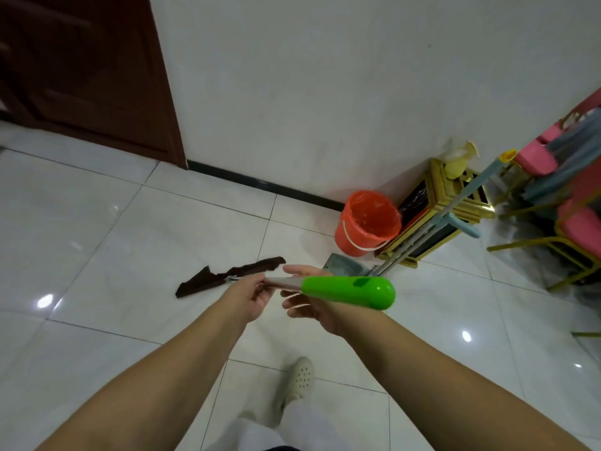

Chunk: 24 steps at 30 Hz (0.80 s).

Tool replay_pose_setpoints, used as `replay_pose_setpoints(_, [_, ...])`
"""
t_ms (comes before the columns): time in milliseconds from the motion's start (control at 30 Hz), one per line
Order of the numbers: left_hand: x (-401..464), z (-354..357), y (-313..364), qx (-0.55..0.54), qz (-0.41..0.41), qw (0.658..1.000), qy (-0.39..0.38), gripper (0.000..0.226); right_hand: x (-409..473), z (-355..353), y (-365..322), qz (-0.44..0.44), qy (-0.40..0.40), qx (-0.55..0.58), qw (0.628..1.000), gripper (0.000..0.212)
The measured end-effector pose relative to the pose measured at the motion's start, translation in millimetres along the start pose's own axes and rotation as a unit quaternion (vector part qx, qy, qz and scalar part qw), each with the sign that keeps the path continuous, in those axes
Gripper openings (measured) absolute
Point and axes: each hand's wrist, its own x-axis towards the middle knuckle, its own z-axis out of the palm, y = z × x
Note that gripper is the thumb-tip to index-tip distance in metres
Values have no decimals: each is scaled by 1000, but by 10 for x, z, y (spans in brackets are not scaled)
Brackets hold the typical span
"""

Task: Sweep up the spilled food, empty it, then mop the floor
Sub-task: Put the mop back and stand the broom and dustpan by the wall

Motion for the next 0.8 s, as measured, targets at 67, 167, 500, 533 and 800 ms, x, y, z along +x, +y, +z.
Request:
replay_pose_setpoints(67, [-1, 32, 83, -18, 4, 1000, -10, 14, 41, 15, -52, -58, -32, -32, 997, 22])
replay_pose_setpoints(167, [53, 109, 197, -10, 16, 1000, -16, 15, 85, 63, -199, -157, -28, -273, 949, 36])
replay_pose_setpoints(500, [231, 604, 748, -64, 14, 996, -60, 17, 722, 184, -991, -345, -49, -483, 803, 16])
replay_pose_setpoints(533, [269, 675, 819, -61, 16, 997, -53, 15, 807, 205, -1091, -331, -52, -465, 819, 15])
replay_pose_setpoints(800, [684, 1216, 1391, -65, 13, 998, 21, 15, 1509, 284, -1844, -305, -81, -435, 843, 27])
